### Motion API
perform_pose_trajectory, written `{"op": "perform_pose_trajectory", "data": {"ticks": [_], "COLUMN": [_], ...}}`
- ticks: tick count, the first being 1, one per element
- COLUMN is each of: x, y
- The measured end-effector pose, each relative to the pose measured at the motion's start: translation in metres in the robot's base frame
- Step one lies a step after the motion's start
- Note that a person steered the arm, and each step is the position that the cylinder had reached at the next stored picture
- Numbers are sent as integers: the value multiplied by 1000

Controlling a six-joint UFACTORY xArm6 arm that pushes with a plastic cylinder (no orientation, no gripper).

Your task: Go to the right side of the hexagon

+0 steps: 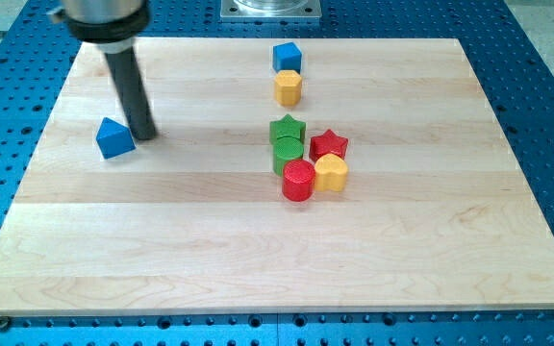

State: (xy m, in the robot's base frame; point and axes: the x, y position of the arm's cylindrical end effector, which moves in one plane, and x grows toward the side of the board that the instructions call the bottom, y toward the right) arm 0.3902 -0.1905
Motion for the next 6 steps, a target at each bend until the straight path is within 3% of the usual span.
{"op": "perform_pose_trajectory", "data": {"ticks": [2, 3, 5, 6], "x": [23, 14, -6, -40], "y": [-43, -43, 158, 228]}}
